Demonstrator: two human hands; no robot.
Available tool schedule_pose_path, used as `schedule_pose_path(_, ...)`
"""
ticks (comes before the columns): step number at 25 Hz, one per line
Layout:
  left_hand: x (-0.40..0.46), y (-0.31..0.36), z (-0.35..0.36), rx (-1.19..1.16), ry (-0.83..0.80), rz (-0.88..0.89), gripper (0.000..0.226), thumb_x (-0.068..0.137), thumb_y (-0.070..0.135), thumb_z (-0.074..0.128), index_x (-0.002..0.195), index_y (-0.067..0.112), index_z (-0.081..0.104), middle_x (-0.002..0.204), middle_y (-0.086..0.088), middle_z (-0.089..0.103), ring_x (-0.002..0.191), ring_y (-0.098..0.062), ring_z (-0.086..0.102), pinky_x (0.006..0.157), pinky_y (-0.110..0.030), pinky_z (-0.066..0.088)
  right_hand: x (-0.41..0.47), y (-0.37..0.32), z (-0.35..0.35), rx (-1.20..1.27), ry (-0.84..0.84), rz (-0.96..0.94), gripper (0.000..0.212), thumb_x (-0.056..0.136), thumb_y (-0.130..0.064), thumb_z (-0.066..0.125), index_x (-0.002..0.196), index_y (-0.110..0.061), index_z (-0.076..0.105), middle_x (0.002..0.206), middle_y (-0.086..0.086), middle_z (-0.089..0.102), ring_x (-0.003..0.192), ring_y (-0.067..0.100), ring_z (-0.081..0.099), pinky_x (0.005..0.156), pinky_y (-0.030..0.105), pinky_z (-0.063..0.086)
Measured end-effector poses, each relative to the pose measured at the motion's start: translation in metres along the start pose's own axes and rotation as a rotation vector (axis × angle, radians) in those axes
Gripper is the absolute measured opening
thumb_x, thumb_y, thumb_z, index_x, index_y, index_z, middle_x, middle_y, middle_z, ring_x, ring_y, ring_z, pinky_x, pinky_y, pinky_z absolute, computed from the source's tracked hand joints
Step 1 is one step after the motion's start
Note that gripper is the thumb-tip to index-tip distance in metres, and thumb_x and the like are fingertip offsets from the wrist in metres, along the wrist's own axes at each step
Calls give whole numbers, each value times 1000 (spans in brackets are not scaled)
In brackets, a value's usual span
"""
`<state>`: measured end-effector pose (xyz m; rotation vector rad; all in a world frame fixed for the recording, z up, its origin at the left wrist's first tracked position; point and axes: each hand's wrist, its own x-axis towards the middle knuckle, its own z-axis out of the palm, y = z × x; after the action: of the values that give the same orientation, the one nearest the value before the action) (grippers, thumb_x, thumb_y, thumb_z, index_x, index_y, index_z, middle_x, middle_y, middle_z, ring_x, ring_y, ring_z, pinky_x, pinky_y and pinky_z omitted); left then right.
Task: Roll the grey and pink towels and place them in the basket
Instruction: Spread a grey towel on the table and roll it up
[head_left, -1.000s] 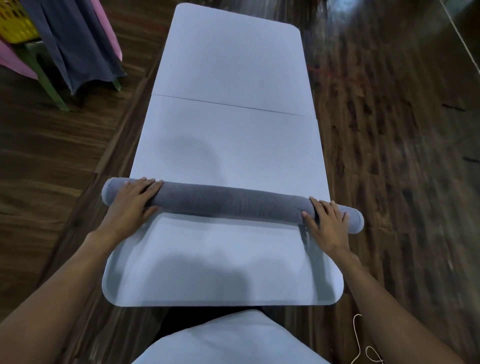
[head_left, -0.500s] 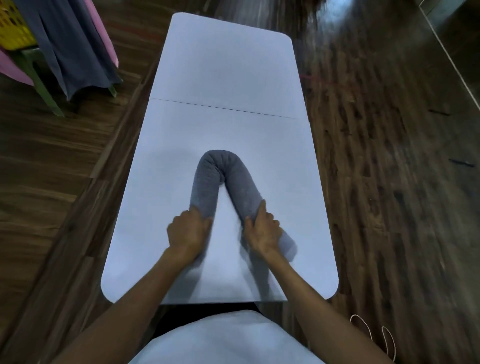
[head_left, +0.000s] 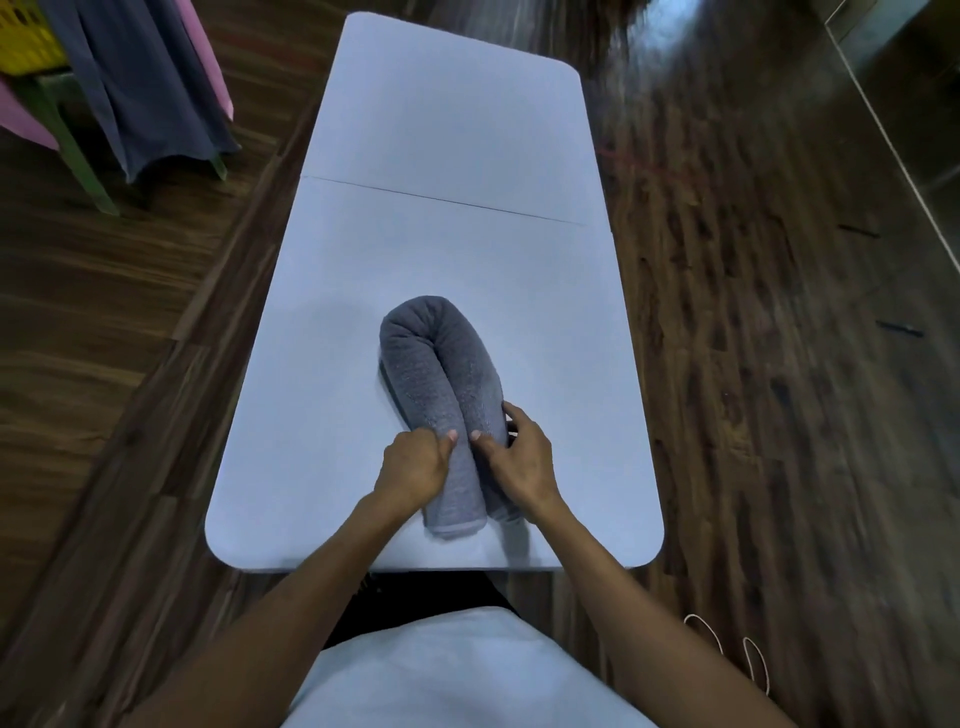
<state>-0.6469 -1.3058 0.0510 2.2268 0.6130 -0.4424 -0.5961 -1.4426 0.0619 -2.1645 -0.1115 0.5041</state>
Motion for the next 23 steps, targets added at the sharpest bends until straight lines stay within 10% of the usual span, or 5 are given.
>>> schedule_pose_path(3, 9, -1, -3, -235, -166, -65, 52, 102, 43, 34, 102, -1, 62, 105, -20, 66, 92, -32, 65, 82, -42, 56, -4, 12, 0, -99, -79, 26, 72, 72, -54, 75, 131, -28, 44, 119, -1, 60, 108, 20, 61, 84, 31, 55)
schedule_pose_path(9, 18, 14, -11, -141, -276, -45, 60, 102, 50, 25, 112, 4, 62, 113, -17, 64, 105, -32, 60, 90, -38, 48, 1, 20, 8, -588, -168, 143, 148, 45, -93, 54, 152, -21, -19, 162, 15, 7, 149, 31, 9, 115, 60, 9)
schedule_pose_path(14, 29, -2, -10, 213, -72, 23, 59, 99, 56, 23, 89, 12, 61, 107, -14, 65, 99, -29, 58, 87, -42, 46, 1, 26, 23, -704, 67, 15, 124, 68, -85, 51, 154, -11, 2, 135, 16, 47, 118, 34, 48, 93, 48, 41)
schedule_pose_path(23, 27, -113, -65, 449, 375, 192, 33, 95, 39, 53, 94, 12, 71, 92, -11, 69, 82, -32, 64, 71, -42, 50, 26, -27, 93, -589, 109, -108, 104, 75, -75, 57, 151, -16, 17, 120, 12, 57, 105, 31, 56, 88, 45, 48)
